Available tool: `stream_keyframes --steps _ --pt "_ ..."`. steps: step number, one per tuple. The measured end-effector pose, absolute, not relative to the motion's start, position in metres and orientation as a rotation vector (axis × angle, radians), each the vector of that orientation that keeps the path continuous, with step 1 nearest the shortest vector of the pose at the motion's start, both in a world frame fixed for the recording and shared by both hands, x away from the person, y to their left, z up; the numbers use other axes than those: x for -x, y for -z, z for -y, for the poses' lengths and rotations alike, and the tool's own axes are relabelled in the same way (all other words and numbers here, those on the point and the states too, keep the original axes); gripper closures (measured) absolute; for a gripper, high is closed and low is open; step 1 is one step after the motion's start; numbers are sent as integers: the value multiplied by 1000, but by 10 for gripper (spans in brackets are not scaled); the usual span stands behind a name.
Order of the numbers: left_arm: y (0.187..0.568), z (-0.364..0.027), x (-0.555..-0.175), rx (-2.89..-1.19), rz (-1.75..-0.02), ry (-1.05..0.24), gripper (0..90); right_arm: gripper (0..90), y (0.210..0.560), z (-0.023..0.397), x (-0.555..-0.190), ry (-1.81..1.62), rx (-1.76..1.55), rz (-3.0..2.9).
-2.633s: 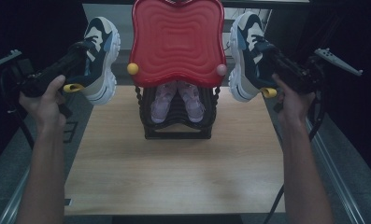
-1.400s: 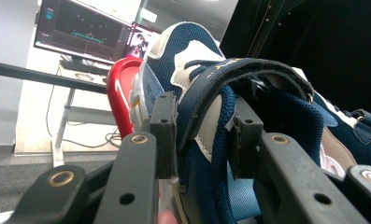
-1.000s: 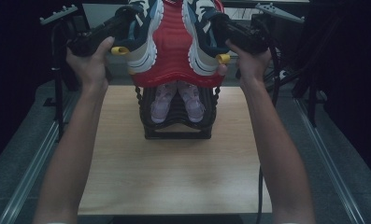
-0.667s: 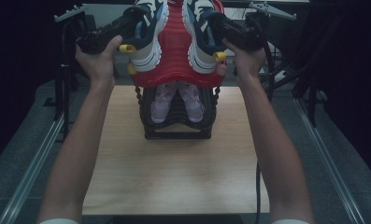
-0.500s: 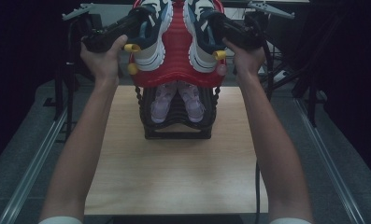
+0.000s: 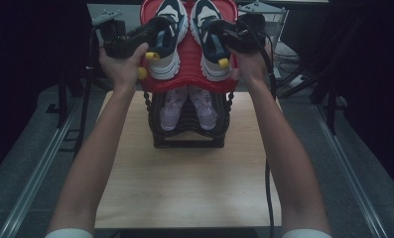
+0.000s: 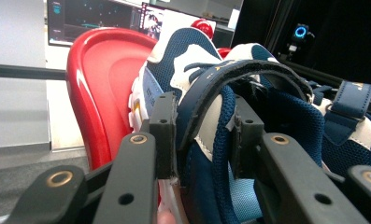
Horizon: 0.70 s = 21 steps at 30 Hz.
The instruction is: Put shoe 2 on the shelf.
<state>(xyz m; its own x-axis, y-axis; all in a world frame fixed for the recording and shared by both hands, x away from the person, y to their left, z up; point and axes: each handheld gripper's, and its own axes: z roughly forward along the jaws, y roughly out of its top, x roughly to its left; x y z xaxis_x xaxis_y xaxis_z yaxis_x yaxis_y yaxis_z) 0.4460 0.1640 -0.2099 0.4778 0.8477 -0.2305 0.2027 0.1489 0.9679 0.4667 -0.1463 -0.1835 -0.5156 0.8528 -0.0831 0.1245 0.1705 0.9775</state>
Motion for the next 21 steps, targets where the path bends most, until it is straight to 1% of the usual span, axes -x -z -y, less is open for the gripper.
stream_keyframes --steps 4,6,9,12,17,21 --pt "212 -160 -447 -1380 -998 -609 653 703 183 145 -468 -1397 -927 -1806" --pt "214 -158 -448 -1383 -984 -593 616 660 183 146 -469 -1413 -931 -1820" --pt "214 -160 -450 -1379 -990 -565 526 585 185 148 -471 -1461 -931 -1834" --pt "215 -164 -451 -1372 -986 -534 466 520 185 152 -472 -1519 -946 -1830" --pt "213 -169 -450 -1343 -974 -493 417 435 184 157 -471 -1580 -970 -1843" --pt "213 -173 -446 -1340 -974 -463 399 407 184 160 -467 -1596 -974 -1844"
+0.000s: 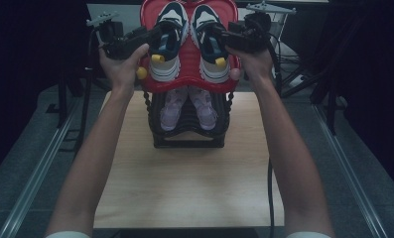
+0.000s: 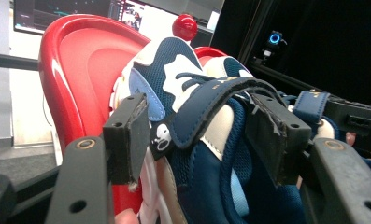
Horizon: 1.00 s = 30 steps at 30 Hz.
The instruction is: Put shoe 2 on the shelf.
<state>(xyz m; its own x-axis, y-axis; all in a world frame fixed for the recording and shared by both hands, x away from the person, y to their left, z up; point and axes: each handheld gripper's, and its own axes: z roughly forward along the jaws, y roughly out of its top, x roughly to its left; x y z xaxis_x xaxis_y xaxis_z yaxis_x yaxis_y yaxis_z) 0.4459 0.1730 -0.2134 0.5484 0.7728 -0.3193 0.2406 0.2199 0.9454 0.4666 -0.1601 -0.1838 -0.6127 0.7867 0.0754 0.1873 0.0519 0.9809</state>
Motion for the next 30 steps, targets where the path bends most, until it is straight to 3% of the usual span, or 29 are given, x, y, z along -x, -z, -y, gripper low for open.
stream_keyframes --steps 7,14,30 --pt "215 -184 -435 -1326 -975 -427 399 407 182 168 -452 -1664 -957 -1823" --pt "218 -198 -421 -1300 -966 -381 402 462 187 177 -437 -1723 -930 -1767" --pt "240 -234 -380 -1291 -920 -357 403 483 216 213 -406 -1809 -931 -1671"
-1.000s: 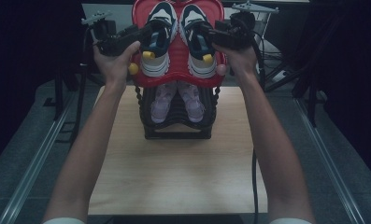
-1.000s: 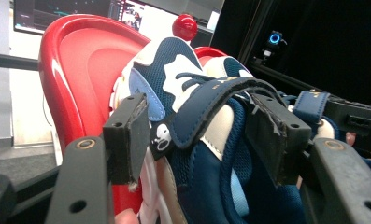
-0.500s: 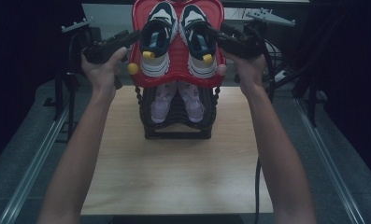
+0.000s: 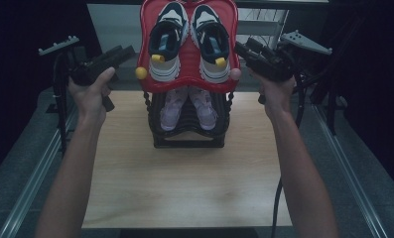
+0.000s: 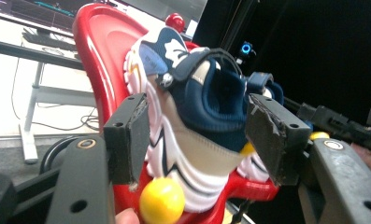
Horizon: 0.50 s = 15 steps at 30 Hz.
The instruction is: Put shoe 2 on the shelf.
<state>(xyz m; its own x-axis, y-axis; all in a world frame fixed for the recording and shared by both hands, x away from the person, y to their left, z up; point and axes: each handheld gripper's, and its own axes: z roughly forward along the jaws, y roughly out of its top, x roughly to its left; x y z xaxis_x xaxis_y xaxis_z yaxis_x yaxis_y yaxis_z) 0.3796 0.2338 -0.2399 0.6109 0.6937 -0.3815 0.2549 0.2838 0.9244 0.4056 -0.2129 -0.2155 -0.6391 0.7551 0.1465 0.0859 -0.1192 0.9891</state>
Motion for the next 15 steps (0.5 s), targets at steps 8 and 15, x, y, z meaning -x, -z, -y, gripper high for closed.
stream_keyframes --steps 8,15 --pt "261 -243 -364 -1300 -915 -342 401 489 233 227 -394 -1827 -944 -1658" --pt "283 -248 -349 -1329 -919 -337 398 486 252 240 -384 -1826 -962 -1670"
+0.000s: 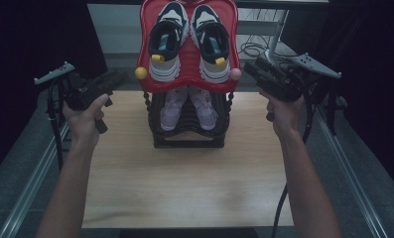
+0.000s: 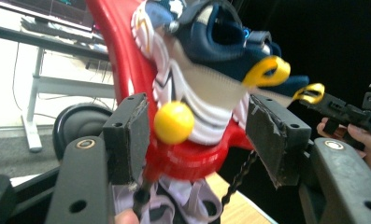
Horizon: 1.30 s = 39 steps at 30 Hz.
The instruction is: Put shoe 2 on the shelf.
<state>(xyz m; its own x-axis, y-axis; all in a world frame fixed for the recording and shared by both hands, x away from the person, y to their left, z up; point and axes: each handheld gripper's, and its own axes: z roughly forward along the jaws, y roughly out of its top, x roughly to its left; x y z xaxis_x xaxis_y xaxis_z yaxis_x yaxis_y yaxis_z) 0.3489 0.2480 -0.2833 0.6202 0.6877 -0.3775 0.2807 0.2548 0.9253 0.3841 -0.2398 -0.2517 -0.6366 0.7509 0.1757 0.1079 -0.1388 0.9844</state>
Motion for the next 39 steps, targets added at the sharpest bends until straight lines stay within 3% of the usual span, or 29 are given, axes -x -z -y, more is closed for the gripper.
stream_keyframes --steps 39 --pt "433 -239 -299 -1430 -1050 -237 399 467 420 262 -346 -1742 -1173 -1844"
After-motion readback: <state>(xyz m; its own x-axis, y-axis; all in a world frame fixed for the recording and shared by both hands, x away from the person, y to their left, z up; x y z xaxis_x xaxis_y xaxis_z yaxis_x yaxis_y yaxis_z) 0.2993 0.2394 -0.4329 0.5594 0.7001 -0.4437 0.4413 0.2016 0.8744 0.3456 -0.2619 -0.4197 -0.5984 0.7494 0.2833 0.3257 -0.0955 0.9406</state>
